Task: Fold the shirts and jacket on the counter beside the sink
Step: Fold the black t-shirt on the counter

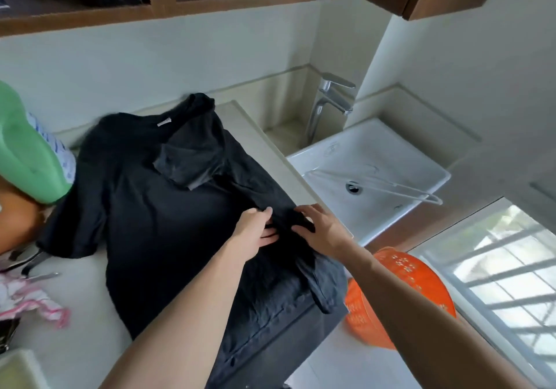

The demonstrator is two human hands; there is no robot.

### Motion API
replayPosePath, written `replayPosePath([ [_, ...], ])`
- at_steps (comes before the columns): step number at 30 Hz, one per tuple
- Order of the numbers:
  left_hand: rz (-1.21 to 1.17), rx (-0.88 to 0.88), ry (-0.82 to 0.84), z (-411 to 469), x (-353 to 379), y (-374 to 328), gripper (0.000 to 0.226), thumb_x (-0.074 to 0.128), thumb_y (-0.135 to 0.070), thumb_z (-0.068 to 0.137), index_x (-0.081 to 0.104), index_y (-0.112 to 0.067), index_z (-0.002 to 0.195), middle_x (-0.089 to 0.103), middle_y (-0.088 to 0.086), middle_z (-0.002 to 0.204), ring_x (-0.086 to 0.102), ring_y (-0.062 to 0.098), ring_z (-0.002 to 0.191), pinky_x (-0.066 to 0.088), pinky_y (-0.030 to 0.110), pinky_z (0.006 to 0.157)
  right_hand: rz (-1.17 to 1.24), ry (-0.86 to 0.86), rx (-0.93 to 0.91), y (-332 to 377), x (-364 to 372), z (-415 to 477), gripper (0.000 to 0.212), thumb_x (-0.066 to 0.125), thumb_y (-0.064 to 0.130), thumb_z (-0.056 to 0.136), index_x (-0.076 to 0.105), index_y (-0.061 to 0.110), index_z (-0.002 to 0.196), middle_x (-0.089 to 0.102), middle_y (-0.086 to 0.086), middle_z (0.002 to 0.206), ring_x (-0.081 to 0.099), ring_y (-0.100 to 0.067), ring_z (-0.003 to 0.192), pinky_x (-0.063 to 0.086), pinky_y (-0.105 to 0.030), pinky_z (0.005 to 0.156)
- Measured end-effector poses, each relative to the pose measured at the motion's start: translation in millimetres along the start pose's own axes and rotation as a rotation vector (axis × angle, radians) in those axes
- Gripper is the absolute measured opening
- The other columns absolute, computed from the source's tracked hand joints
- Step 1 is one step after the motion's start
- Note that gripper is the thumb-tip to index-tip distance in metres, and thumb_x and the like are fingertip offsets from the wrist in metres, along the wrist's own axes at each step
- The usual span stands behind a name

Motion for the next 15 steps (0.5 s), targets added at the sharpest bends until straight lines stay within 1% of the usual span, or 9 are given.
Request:
replayPosePath([
  [2,-0.020,-0.031,0.061,-8.6,0.8,8.4,0.030,0.065,-0.028,0.097,0.057,-0.010,0.119,0.066,0.014,0.116,0.070,0.032,0.100,0.060,0.044,0.085,-0.113,0.051,0.024,-6.4,5.6,-12.4,0.065,0.065,0.050,0.089,0.044,0.026,0.145,0.044,-0.002,0.144,0.043,-0.022,0.132,0.036,-0.034,0.110],
  [4,0.052,-0.019,0.109,-16.8,-2.9,14.6,0.027,0.068,-0.028,0.095,0.060,-0.012,0.115,0.066,0.013,0.113,0.072,0.029,0.096,0.061,0.042,0.083,-0.203,0.084,0.045,-7.8,10.3,-18.8,0.071,0.067,0.050,0.087,0.038,0.028,0.148,0.036,0.000,0.150,0.034,-0.023,0.140,0.031,-0.039,0.115],
  [6,0.114,0.033,0.088,-25.7,-13.7,16.8,0.024,0.066,-0.024,0.096,0.060,-0.014,0.117,0.071,0.012,0.108,0.075,0.025,0.089,0.061,0.039,0.081,-0.219,0.071,0.085,-1.4,12.3,-21.8,0.073,0.067,0.047,0.088,0.032,0.030,0.150,0.029,0.000,0.154,0.028,-0.025,0.143,0.029,-0.043,0.117],
  [8,0.152,0.115,-0.019,-30.9,-34.6,14.8,0.023,0.063,-0.018,0.096,0.058,-0.017,0.119,0.073,0.009,0.103,0.076,0.020,0.083,0.060,0.034,0.074,-0.202,0.027,0.061,14.2,14.6,-19.6,0.070,0.062,0.047,0.091,0.029,0.031,0.151,0.023,0.000,0.158,0.024,-0.025,0.146,0.027,-0.045,0.117],
  [10,0.211,0.217,-0.165,-36.5,-64.4,4.9,0.023,0.062,-0.016,0.096,0.058,-0.020,0.118,0.072,0.006,0.103,0.076,0.015,0.080,0.060,0.031,0.071,-0.187,0.013,-0.020,38.0,17.9,-10.5,0.061,0.056,0.048,0.095,0.033,0.032,0.150,0.022,0.002,0.160,0.022,-0.024,0.147,0.026,-0.045,0.117],
  [13,0.325,0.352,-0.387,-50.4,-115.7,-15.0,0.019,0.061,-0.017,0.094,0.061,-0.025,0.111,0.070,-0.002,0.103,0.074,0.010,0.080,0.060,0.039,0.082,-0.170,0.084,-0.119,76.7,26.4,11.9,0.050,0.052,0.044,0.098,0.041,0.031,0.146,0.022,0.004,0.161,0.023,-0.024,0.147,0.027,-0.048,0.118],
  [15,0.365,0.403,-0.520,-63.0,-149.1,-28.7,0.019,0.060,-0.016,0.093,0.062,-0.026,0.109,0.069,-0.002,0.104,0.072,0.011,0.084,0.058,0.043,0.087,-0.163,0.125,-0.179,104.9,33.0,30.2,0.049,0.052,0.039,0.099,0.042,0.029,0.145,0.024,0.004,0.160,0.028,-0.024,0.145,0.030,-0.046,0.116],
])
Point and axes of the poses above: each hand's wrist, its own z-axis towards the middle knuckle, its own x-axis out of the palm, y = z × x, the point moved 2 cm from there along z, towards the middle knuckle
